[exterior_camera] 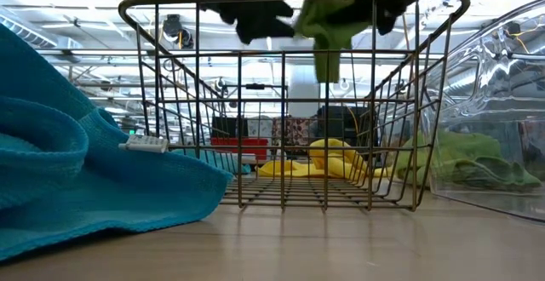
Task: Sort microfiber towel by color & place in baskets
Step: Put the green microfiber cloth into the top transparent bin
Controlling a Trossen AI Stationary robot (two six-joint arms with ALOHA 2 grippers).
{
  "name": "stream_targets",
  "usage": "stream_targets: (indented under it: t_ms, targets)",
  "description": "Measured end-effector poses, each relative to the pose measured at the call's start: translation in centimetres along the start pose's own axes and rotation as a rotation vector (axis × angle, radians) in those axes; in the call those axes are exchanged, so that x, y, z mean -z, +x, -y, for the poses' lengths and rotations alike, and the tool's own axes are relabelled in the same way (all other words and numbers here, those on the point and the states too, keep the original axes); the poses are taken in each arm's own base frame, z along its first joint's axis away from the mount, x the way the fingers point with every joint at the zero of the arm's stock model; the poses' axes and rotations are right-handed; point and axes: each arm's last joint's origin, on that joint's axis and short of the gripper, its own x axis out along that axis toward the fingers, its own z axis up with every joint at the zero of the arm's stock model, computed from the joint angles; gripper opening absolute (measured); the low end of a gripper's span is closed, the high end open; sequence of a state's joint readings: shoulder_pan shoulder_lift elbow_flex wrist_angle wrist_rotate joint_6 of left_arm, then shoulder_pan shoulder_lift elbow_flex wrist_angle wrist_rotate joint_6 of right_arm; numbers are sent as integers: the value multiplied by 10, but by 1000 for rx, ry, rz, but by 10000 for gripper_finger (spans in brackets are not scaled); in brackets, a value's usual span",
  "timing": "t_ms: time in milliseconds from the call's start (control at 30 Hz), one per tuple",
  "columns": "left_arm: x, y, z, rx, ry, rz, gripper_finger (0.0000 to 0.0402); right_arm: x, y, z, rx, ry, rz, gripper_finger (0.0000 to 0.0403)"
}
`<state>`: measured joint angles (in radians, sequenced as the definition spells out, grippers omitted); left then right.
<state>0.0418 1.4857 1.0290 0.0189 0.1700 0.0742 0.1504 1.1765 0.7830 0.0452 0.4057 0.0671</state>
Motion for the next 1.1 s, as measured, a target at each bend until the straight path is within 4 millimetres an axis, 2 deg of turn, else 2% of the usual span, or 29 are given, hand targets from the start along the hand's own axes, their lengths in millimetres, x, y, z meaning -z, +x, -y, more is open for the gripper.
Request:
stream_targets:
  t_ms: [100, 300, 567, 800, 1100]
  targets:
    - [5, 0, 0, -17, -19, -46, 281, -2, -13, 1, -18, 58, -9, 18]
    - [5, -9, -1, -67, 3, -72, 276, -2, -41, 1, -62, 130, -67, 19]
    - [23, -34, -11, -216, 16, -45, 271, 20, -81, 9, -37, 307, -297, 20]
    - [43, -56, -28, -324, -36, -11, 271, 50, -92, 18, 208, 379, -563, 20]
    - [50, -60, -36, -354, -72, -20, 271, 73, -96, 20, 418, 499, -856, 20]
